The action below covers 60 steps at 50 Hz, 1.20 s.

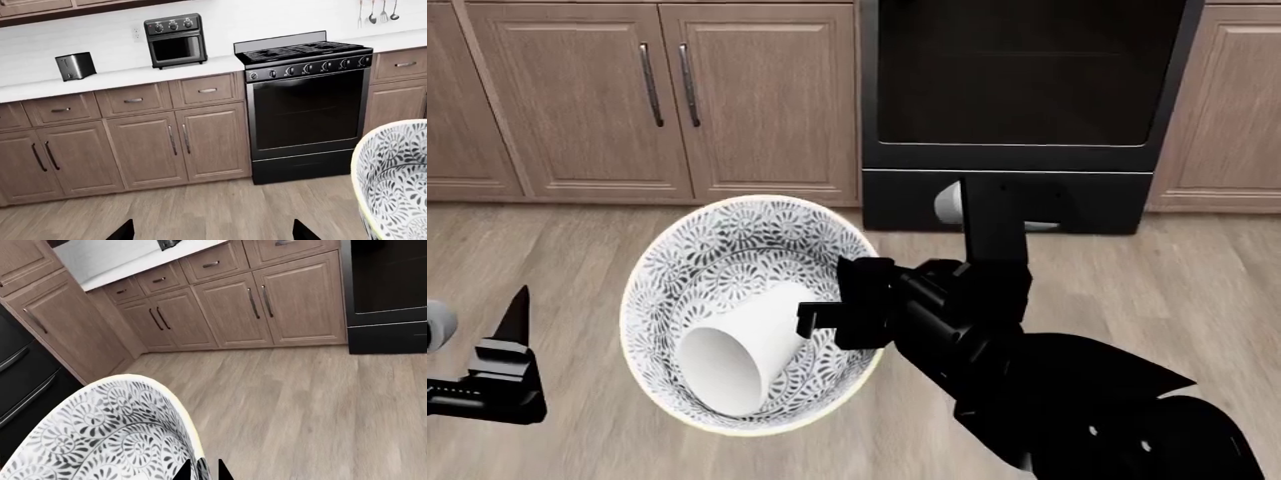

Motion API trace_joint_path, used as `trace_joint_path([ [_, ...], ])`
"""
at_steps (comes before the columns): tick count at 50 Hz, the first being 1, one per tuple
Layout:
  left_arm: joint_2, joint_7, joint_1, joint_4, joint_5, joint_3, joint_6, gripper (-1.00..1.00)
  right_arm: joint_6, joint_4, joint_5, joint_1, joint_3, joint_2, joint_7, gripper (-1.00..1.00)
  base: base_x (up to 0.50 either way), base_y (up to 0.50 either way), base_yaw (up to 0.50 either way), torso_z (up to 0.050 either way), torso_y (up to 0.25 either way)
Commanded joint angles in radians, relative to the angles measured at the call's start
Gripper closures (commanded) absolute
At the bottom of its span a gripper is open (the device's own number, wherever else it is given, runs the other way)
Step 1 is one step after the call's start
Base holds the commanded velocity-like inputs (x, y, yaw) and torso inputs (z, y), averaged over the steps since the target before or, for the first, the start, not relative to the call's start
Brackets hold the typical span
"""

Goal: Place the cup inside the bowl on the dining table and move the bowl to any counter.

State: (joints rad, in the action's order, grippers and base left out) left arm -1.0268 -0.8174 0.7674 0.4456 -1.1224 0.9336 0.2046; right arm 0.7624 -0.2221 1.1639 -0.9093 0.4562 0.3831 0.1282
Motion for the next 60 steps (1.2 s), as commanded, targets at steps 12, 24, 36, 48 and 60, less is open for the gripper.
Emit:
trace_joint_path([
  [12, -0.009, 0.001, -0.007, 0.006, 0.000, -0.005, -0.003, -1.00, -0.008, 0.021, 0.003, 0.000, 0.001, 0.008, 0.010, 1.00, 0.50, 0.17, 0.00, 0.000, 0.001],
  [24, 0.002, 0.001, -0.002, 0.000, 0.001, -0.005, 0.004, -1.00, -0.009, 0.016, 0.004, -0.002, 0.004, 0.006, 0.012, 1.00, 0.50, 0.19, 0.00, 0.000, 0.002],
  [36, -0.006, 0.003, -0.008, 0.004, 0.000, -0.007, 0.000, -1.00, -0.012, 0.009, -0.002, -0.007, 0.011, 0.003, 0.005, 1.00, 0.50, 0.29, 0.00, 0.000, 0.002],
  [48, -0.010, 0.004, -0.014, 0.008, 0.001, -0.010, -0.004, -1.00, -0.017, 0.005, 0.002, -0.007, 0.007, 0.003, 0.012, 1.00, 0.48, 0.37, 0.00, 0.000, 0.002],
  [60, 0.001, 0.005, -0.010, 0.001, 0.004, -0.009, 0.003, -1.00, -0.023, 0.002, 0.002, -0.001, 0.006, 0.004, 0.017, 1.00, 0.50, 0.25, 0.00, 0.001, 0.002],
])
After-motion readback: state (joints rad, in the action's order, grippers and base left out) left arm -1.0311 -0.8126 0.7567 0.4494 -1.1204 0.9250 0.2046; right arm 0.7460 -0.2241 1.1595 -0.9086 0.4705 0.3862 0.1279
